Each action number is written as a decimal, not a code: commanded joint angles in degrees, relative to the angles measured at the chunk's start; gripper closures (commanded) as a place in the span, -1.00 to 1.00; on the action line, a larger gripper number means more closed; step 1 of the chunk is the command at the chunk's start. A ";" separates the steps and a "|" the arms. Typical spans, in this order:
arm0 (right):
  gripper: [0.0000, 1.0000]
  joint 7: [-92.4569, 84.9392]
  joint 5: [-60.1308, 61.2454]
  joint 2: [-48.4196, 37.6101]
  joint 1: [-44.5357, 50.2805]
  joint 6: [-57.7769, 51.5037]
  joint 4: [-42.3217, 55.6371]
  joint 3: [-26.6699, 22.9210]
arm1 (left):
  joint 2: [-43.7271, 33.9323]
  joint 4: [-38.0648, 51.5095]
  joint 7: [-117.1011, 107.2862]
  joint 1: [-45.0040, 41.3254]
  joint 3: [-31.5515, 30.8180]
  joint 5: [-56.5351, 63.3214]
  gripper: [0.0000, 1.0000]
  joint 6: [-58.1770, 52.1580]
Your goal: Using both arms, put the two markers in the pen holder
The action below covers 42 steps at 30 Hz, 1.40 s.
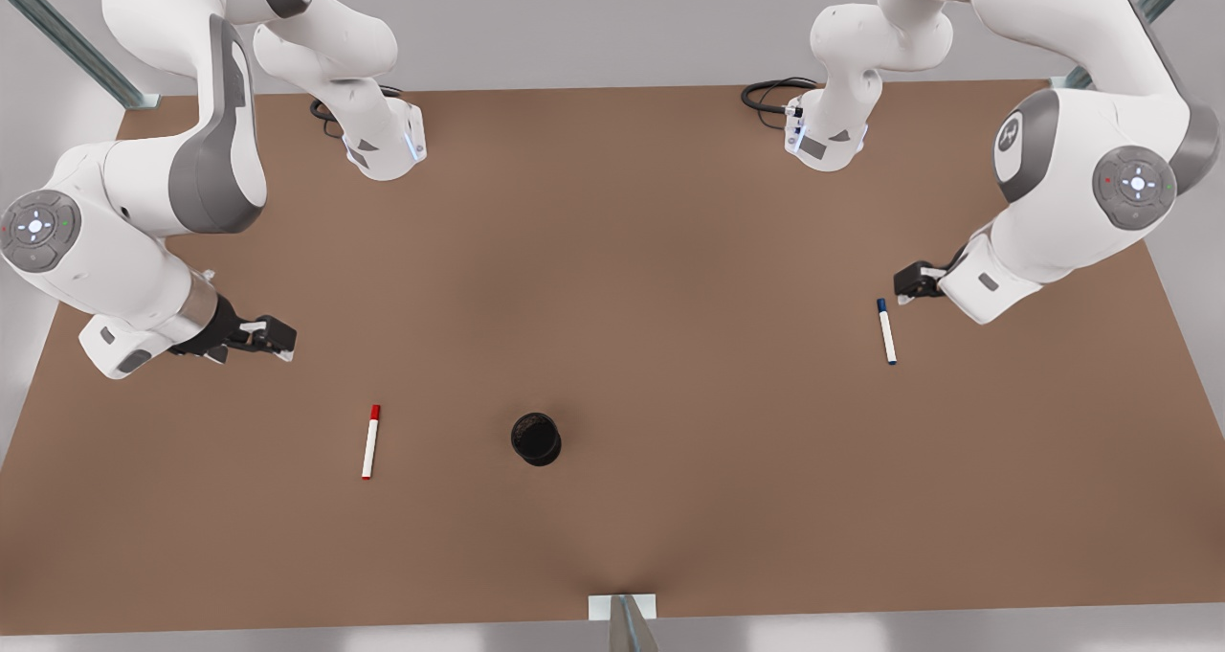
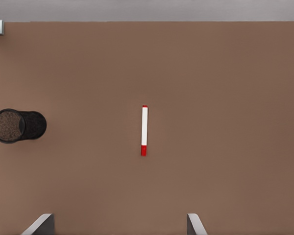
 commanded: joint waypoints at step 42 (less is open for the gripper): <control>-0.91 13.16 -1.02 35.61 -0.44 33.52 -3.22 0.18 | 11.42 -53.77 19.28 4.41 7.97 -1.22 -0.14 68.83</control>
